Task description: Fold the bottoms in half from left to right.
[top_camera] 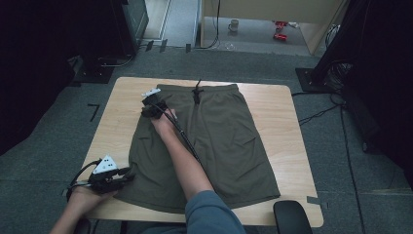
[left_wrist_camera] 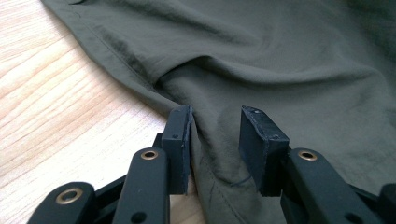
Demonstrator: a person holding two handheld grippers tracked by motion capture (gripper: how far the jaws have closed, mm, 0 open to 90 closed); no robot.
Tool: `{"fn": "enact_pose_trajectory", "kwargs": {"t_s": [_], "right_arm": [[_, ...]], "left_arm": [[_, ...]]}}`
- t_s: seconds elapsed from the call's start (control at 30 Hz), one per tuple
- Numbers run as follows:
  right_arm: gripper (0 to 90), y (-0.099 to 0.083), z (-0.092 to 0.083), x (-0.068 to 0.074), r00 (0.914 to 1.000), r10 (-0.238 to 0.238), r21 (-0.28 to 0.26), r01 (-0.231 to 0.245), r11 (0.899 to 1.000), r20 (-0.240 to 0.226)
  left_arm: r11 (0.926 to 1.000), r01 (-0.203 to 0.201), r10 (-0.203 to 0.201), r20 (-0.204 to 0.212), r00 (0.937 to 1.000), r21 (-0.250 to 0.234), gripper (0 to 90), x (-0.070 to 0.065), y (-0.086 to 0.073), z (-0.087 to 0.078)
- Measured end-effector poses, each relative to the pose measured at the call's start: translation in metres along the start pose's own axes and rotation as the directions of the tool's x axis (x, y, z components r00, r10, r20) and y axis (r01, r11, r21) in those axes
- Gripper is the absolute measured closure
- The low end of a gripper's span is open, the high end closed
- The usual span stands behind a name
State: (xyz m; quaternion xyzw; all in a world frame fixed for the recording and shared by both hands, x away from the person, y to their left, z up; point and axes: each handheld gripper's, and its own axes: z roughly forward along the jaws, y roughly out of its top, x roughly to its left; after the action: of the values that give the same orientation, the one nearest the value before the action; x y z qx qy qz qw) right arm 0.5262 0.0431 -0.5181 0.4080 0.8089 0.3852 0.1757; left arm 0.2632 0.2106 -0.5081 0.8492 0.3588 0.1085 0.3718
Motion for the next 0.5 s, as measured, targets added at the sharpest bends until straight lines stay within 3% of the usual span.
{"fn": "enact_pose_trajectory", "kwargs": {"t_s": [0.07, 0.13, 0.27, 0.43, 0.5], "right_arm": [[50.8, -0.0004, -0.0005, -0.0002, 1.0, 0.0, -0.001, 0.0, 1.0, 0.0], [63.2, -0.002, -0.0026, 0.0002, 1.0, 0.002, -0.008, -0.002, 1.0, 0.004], [74.3, -0.0035, -0.0045, 0.0005, 0.9999, 0.007, -0.011, -0.007, 1.0, 0.008], [85.7, -0.0038, -0.0053, -0.0003, 1.0, 0.006, -0.009, -0.006, 1.0, -0.002], [87.1, -0.003, -0.0056, -0.0039, 0.999, 0.04, -0.001, -0.04, 0.999, -0.022]], "left_arm": [[1.0, 0.001, -0.001, 0.001, 1.0, 0.001, 65.2, -0.0002, 0.0002, 0.0001], [1.0, 0.003, -0.003, 0.002, 1.0, 0.003, 66.5, -0.001, 0.0007, 0.0005], [1.0, 0.004, -0.004, 0.005, 1.0, 0.007, 70.7, -0.0016, 0.0018, 0.0011], [0.9991, 0.017, -0.018, 0.004, 0.9998, 0.038, 85.2, -0.0007, 0.0062, 0.0022], [0.9986, 0.02, -0.02, -0.001, 0.9998, 0.049, 89.6, -0.0003, 0.0081, 0.0026]]}}
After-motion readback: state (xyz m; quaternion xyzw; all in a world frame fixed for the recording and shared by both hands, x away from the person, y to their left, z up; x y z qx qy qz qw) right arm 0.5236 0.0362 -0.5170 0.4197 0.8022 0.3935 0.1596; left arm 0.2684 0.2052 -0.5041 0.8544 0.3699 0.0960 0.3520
